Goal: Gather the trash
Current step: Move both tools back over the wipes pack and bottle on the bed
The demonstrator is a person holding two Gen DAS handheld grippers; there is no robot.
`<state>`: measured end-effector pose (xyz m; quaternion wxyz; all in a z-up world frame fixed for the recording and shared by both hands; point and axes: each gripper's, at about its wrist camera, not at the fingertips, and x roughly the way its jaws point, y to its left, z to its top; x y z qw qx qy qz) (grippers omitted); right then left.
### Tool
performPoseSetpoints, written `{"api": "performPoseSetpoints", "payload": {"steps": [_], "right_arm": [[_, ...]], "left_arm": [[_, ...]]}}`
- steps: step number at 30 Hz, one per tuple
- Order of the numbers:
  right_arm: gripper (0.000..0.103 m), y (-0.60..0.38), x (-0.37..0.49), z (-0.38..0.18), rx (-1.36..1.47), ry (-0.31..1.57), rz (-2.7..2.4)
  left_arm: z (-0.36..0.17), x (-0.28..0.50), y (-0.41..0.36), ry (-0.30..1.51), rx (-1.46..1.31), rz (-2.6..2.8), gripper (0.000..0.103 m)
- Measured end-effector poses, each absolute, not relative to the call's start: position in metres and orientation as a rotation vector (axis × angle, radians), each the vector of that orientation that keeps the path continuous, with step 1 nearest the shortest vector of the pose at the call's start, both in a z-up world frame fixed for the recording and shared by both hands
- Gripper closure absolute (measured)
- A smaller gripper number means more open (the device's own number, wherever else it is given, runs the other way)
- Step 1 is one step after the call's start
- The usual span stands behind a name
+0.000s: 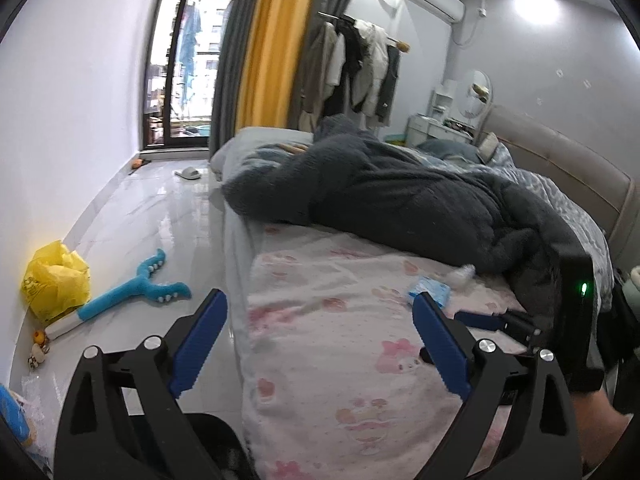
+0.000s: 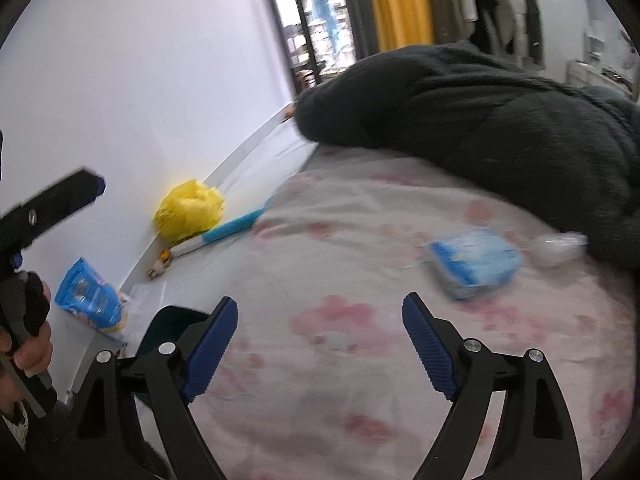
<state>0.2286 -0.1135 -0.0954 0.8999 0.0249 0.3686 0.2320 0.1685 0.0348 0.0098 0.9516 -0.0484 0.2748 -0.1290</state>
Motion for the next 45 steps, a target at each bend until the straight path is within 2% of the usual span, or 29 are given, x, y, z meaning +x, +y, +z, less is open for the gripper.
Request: {"api": "performPoseSetpoints", "payload": {"steps": [27, 45], "right_arm": [[0.013, -0.253, 0.3, -0.121, 0.078, 0.774, 0.268], [0.013, -0.288, 0.347, -0.148, 0.034, 0.836, 0.282]], "left_arm": [[-0.039, 0.258, -0.076, 0.641, 0.012, -0.557, 0.006], [-0.092, 0.316, -0.135, 0.829, 0.054, -0.77, 0.006]]}}
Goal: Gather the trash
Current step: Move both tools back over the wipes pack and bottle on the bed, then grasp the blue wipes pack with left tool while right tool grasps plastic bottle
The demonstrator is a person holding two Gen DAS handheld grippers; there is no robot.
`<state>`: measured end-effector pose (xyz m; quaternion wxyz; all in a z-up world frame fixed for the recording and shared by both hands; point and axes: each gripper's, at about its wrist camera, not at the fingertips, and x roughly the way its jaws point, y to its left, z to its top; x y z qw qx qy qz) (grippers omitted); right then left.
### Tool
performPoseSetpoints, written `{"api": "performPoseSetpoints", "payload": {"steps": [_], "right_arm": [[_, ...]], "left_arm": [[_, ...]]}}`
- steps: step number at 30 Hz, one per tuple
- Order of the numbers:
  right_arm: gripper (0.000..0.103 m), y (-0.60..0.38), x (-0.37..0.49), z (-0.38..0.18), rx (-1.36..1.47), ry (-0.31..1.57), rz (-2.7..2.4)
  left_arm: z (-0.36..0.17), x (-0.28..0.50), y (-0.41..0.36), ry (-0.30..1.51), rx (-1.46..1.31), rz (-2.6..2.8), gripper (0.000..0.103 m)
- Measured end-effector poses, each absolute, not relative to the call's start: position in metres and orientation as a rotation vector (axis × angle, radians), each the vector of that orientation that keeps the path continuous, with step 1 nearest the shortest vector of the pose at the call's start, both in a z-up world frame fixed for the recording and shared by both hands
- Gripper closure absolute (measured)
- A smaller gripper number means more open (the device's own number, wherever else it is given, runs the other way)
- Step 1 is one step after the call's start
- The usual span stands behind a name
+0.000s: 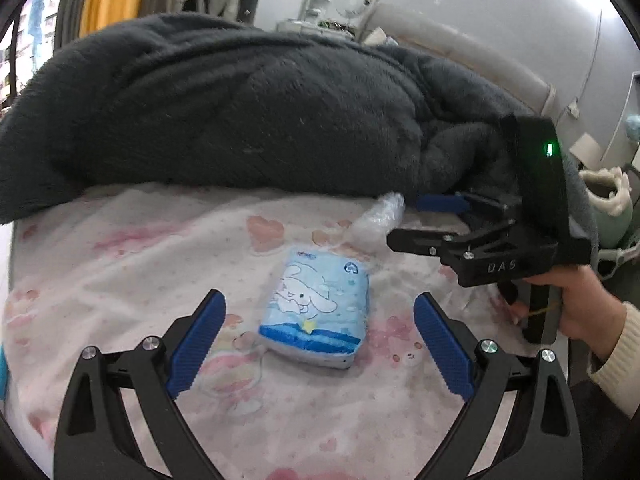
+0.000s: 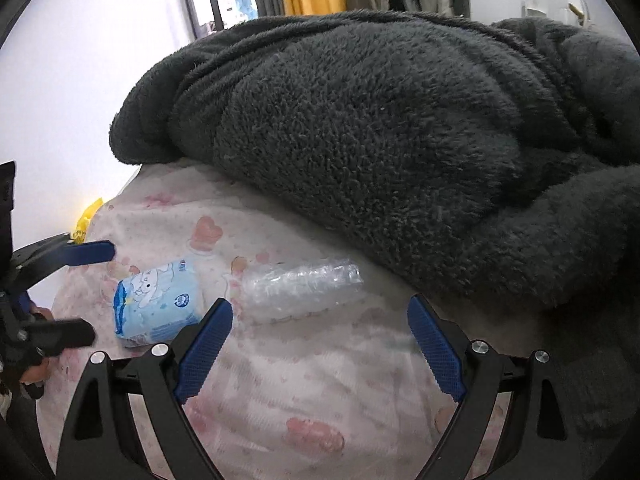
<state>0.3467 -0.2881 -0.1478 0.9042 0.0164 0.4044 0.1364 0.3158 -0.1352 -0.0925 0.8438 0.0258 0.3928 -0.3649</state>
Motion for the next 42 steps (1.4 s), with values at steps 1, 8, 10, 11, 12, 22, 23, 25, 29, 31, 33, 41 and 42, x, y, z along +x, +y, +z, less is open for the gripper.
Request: {"api": "performPoseSetpoints", "payload": {"steps": [1, 8, 10, 11, 12, 22, 23, 25, 29, 31, 33, 41, 42], "right_arm": [[0.013, -0.288, 0.348, -0.149, 0.033, 0.838, 0.287], [0.013, -0.286, 0.361, -0.159, 0.02, 0.861, 0.308], [0.013, -0.284, 0.364, -0.16, 0.016, 0.864, 0.326], [0.013, -0.283, 0.364, -0.161, 0.012, 0.865, 0.331], [0.013, -0.282, 0.365, -0.16, 0.007, 0.866, 0.335], [0.034, -0.262, 0.378, -0.163, -0.021, 0.9, 0.314], [0.035, -0.26, 0.378, -0.163, -0.02, 0.904, 0.31], [0.036, -0.257, 0.376, -0.16, -0.015, 0.906, 0.306], [0.037, -0.25, 0.373, -0.149, -0.006, 0.89, 0.3], [0.037, -0.252, 0.369, -0.144, 0.002, 0.88, 0.294], [0.037, -0.251, 0.362, -0.139, 0.012, 0.868, 0.285], [0.037, -0.241, 0.337, -0.125, 0.038, 0.838, 0.281], [0.037, -0.24, 0.334, -0.123, 0.042, 0.835, 0.286]], "left_arm": [[-0.095, 0.317, -0.138, 0.837, 0.061, -0.774, 0.006], [-0.113, 0.329, -0.149, 0.892, 0.081, -0.792, 0.007], [-0.114, 0.329, -0.149, 0.897, 0.085, -0.796, 0.008], [-0.114, 0.33, -0.149, 0.902, 0.09, -0.795, 0.011], [-0.115, 0.331, -0.15, 0.908, 0.095, -0.791, 0.012], [-0.119, 0.333, -0.16, 0.923, 0.147, -0.747, 0.044], [-0.118, 0.333, -0.159, 0.921, 0.143, -0.742, 0.046], [-0.116, 0.332, -0.158, 0.919, 0.135, -0.734, 0.046], [-0.107, 0.325, -0.154, 0.898, 0.115, -0.723, 0.046], [-0.102, 0.32, -0.15, 0.886, 0.111, -0.712, 0.046], [-0.098, 0.315, -0.146, 0.877, 0.1, -0.696, 0.046], [-0.081, 0.287, -0.12, 0.833, 0.051, -0.604, 0.046], [-0.078, 0.284, -0.116, 0.828, 0.046, -0.593, 0.046]]}}
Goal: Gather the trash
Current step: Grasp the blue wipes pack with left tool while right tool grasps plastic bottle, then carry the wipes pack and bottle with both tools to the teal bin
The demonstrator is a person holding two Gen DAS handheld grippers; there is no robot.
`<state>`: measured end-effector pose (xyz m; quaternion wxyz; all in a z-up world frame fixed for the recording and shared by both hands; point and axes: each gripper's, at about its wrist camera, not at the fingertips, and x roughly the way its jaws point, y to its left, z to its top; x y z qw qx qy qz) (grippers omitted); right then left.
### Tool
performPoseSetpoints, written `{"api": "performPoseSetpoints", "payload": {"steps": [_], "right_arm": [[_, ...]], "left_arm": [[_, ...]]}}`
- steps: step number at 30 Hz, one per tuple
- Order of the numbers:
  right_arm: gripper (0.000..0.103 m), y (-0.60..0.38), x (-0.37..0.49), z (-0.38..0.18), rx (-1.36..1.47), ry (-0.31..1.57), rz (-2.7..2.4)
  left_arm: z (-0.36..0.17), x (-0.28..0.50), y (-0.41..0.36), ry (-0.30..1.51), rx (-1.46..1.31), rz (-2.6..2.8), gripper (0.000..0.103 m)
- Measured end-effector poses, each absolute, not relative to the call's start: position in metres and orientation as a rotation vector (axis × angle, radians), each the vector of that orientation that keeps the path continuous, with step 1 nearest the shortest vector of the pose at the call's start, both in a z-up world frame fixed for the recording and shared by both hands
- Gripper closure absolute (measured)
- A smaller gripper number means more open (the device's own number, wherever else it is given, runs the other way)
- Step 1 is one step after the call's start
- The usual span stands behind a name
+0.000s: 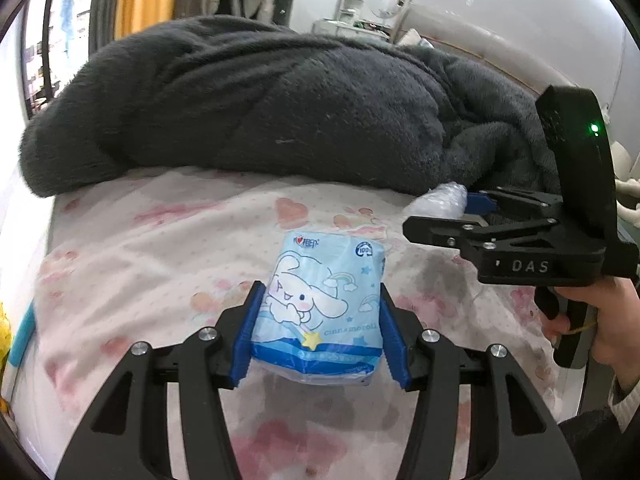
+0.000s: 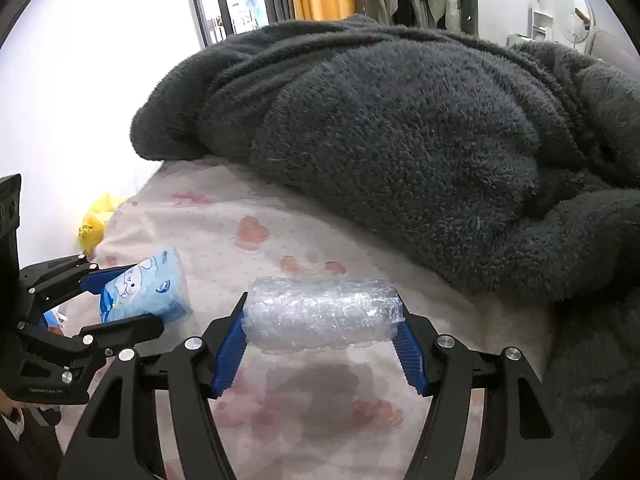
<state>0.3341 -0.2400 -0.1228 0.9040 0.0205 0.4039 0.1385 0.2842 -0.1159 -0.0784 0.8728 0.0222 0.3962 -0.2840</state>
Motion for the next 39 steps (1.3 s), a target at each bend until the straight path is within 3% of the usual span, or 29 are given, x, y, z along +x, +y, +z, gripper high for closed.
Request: {"api": "performPoseSetpoints", "payload": {"steps": [19, 39], "right_arm": [[0.037, -0.165, 0.265, -0.089, 0.05, 0.764, 0.377], [0.037, -0.047, 0.231, -0.07, 0.05, 0.749, 0.537]], "left_arm": [[-0.053, 0.221, -0.028, 0.77, -0.018, -0.331, 0.046], [-0.076, 0.171, 0.078, 0.818, -0.021, -0.131, 0.046]]}}
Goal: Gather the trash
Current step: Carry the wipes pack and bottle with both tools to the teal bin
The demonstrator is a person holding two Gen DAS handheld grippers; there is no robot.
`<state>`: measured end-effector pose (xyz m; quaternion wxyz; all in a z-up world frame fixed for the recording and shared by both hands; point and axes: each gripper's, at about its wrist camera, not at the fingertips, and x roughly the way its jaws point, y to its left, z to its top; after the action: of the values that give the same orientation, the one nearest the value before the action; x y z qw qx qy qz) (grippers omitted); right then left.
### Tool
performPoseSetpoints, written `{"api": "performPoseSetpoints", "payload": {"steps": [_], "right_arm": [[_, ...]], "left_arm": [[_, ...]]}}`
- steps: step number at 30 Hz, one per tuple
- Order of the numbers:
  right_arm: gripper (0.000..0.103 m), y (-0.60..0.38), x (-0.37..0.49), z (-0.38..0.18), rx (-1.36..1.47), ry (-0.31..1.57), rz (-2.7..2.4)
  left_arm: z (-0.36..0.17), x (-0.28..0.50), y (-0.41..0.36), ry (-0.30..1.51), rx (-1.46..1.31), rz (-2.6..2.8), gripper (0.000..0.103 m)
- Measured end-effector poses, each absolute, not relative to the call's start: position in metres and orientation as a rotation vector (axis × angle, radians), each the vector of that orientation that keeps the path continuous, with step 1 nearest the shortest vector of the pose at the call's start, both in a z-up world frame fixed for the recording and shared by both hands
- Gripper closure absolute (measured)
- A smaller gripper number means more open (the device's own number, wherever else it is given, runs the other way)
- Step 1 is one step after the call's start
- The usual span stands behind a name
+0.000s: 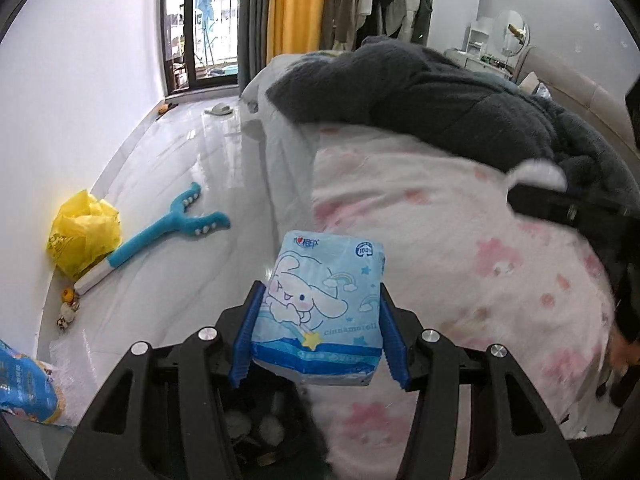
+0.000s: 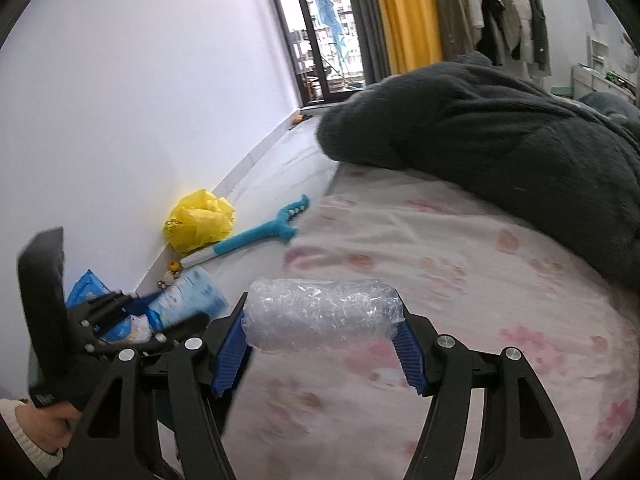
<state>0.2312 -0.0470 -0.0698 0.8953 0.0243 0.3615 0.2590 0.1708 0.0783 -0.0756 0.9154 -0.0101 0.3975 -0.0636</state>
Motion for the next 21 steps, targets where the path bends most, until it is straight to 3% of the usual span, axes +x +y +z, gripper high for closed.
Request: {"api": "performPoseSetpoints", "payload": {"steps": [21], "right_arm": [[0.037, 0.082, 0.225, -0.077, -0.029, 0.784, 0.676]], "left_arm": [[-0.18, 0.151, 0.181, 1.077, -0.093, -0.046, 0.046]]}}
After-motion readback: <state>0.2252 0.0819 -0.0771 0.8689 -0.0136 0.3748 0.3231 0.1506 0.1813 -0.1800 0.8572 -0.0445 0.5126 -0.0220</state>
